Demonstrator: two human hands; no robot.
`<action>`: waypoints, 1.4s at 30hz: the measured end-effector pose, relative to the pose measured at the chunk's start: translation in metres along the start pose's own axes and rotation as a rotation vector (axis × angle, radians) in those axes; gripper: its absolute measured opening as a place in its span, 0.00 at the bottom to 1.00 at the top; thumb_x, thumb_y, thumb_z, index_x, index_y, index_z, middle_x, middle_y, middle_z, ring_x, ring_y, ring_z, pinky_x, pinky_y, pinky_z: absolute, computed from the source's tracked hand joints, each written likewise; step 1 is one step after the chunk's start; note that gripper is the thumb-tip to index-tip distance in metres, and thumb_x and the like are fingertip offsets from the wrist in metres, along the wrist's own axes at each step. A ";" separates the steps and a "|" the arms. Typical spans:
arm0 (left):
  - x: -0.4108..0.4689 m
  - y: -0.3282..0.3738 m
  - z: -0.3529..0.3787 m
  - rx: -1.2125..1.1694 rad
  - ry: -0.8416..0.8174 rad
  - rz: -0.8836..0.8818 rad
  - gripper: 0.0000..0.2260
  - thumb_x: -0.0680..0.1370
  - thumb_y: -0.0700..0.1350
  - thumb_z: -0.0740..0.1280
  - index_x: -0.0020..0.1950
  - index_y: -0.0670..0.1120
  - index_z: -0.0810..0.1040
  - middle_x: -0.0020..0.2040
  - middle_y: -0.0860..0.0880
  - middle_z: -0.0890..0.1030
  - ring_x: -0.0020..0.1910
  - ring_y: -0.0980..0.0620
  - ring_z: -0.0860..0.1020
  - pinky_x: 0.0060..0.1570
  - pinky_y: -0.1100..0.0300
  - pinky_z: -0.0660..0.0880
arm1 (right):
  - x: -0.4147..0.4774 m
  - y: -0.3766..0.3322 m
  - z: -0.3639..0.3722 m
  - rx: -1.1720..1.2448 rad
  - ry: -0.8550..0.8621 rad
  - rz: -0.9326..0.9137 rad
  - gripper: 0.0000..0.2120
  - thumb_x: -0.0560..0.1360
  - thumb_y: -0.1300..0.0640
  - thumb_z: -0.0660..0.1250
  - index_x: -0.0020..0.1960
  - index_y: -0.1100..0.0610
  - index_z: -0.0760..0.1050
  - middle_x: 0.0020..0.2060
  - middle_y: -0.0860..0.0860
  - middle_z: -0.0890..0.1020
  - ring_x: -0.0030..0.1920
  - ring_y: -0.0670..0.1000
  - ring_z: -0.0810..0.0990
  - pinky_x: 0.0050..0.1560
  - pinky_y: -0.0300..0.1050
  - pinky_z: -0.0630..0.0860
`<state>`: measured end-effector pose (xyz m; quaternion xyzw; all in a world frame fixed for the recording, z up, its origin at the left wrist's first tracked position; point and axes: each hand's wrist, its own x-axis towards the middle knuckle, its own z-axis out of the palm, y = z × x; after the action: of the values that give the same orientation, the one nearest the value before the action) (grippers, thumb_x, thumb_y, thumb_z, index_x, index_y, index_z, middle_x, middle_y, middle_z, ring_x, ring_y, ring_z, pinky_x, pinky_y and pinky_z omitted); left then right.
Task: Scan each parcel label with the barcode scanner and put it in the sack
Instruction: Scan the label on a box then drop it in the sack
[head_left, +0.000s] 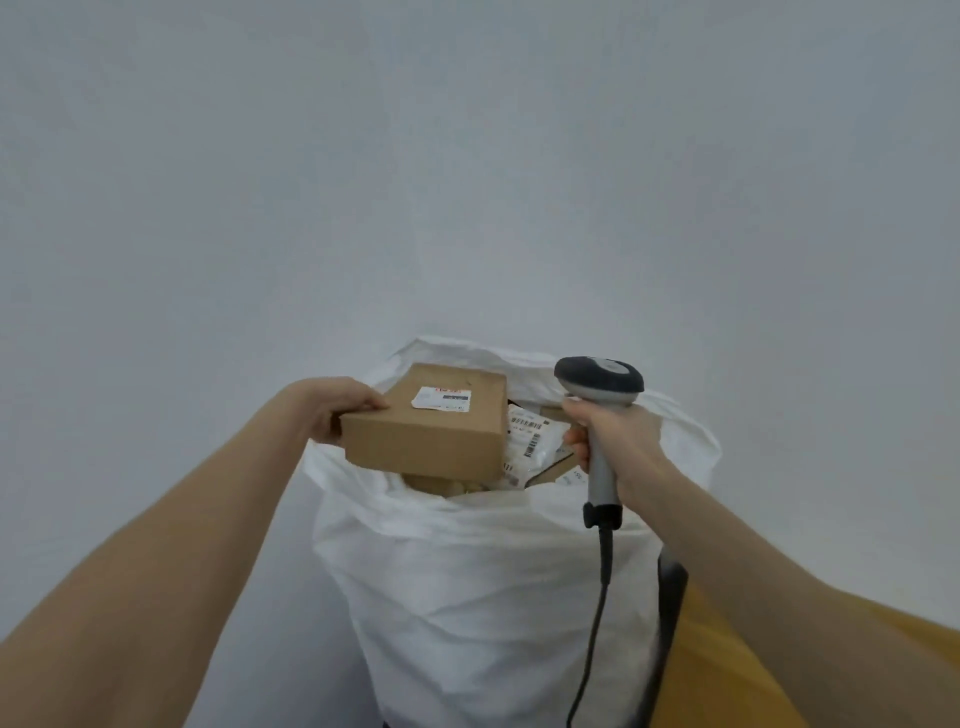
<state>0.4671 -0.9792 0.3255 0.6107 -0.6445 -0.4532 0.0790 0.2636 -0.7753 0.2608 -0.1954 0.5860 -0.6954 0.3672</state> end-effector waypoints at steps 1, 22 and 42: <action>0.009 0.000 -0.001 -0.002 -0.039 -0.016 0.06 0.79 0.44 0.66 0.48 0.41 0.75 0.34 0.46 0.79 0.26 0.50 0.79 0.22 0.62 0.76 | 0.007 0.000 0.007 -0.002 0.018 -0.002 0.06 0.74 0.60 0.71 0.46 0.62 0.78 0.25 0.53 0.79 0.26 0.49 0.74 0.28 0.40 0.73; 0.117 0.037 0.133 1.039 -0.141 0.859 0.29 0.77 0.54 0.68 0.75 0.62 0.60 0.77 0.53 0.61 0.74 0.49 0.62 0.68 0.47 0.66 | 0.077 0.029 -0.001 -0.073 0.150 0.090 0.09 0.73 0.57 0.74 0.47 0.53 0.74 0.49 0.58 0.80 0.46 0.57 0.80 0.42 0.53 0.80; 0.048 0.100 0.228 0.674 0.269 1.222 0.17 0.78 0.38 0.58 0.65 0.49 0.75 0.62 0.48 0.74 0.62 0.48 0.71 0.52 0.53 0.71 | 0.009 0.028 -0.090 0.162 0.374 0.077 0.08 0.75 0.60 0.71 0.51 0.62 0.76 0.30 0.56 0.79 0.28 0.50 0.75 0.34 0.44 0.77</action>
<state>0.2340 -0.9247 0.2404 0.1819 -0.9614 -0.0245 0.2049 0.2019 -0.7228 0.2110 -0.0104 0.5929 -0.7500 0.2929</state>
